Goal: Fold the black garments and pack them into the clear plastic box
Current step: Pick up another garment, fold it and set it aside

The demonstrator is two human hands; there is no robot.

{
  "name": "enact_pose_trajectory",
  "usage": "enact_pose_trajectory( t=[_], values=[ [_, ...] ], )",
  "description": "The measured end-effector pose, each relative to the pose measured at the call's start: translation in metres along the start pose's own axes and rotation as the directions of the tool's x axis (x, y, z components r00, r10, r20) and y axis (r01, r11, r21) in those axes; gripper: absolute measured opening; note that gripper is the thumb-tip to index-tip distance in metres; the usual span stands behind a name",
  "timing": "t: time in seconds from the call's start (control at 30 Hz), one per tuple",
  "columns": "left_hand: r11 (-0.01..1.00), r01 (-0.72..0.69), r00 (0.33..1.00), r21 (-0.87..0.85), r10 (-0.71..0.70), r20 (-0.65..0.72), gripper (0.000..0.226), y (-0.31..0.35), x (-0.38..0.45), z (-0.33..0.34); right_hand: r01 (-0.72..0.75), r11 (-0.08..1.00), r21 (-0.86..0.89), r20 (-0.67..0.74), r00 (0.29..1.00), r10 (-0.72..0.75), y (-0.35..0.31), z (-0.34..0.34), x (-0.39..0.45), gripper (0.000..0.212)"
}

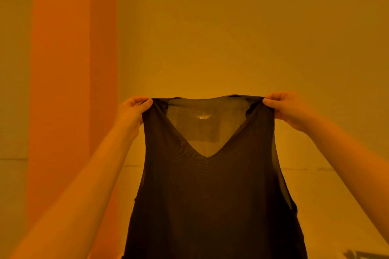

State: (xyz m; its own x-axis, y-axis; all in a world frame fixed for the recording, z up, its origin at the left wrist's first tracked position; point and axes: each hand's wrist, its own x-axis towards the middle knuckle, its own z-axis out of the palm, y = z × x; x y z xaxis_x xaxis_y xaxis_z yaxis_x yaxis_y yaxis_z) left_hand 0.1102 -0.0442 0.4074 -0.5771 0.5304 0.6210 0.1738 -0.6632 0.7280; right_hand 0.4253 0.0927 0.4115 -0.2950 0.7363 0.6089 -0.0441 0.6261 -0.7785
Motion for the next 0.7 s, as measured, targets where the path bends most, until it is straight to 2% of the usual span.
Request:
enact_pose_trajectory(
  t=[0.17,0.3,0.5,0.7],
  values=[
    [0.982,0.154,0.988,0.107,-0.153,-0.018,0.014,-0.078,0.017,-0.015,-0.121,0.991,-0.058,0.051,0.991,0.124,0.065,0.025,0.022,0.015],
    [0.93,0.317,0.948,0.188,-0.315,-0.044,0.014,-0.176,0.026,-0.038,-0.243,0.957,-0.162,0.105,0.96,0.261,0.159,0.059,0.044,0.016],
    [0.765,0.576,0.814,0.287,-0.571,-0.111,0.016,-0.35,0.021,-0.078,-0.447,0.812,-0.375,0.157,0.833,0.53,0.335,0.105,0.058,0.018],
    [0.585,0.695,0.694,0.417,-0.697,-0.18,0.016,-0.493,0.004,-0.091,-0.552,0.672,-0.494,0.121,0.721,0.682,0.478,0.14,0.036,0.021]
  ],
)
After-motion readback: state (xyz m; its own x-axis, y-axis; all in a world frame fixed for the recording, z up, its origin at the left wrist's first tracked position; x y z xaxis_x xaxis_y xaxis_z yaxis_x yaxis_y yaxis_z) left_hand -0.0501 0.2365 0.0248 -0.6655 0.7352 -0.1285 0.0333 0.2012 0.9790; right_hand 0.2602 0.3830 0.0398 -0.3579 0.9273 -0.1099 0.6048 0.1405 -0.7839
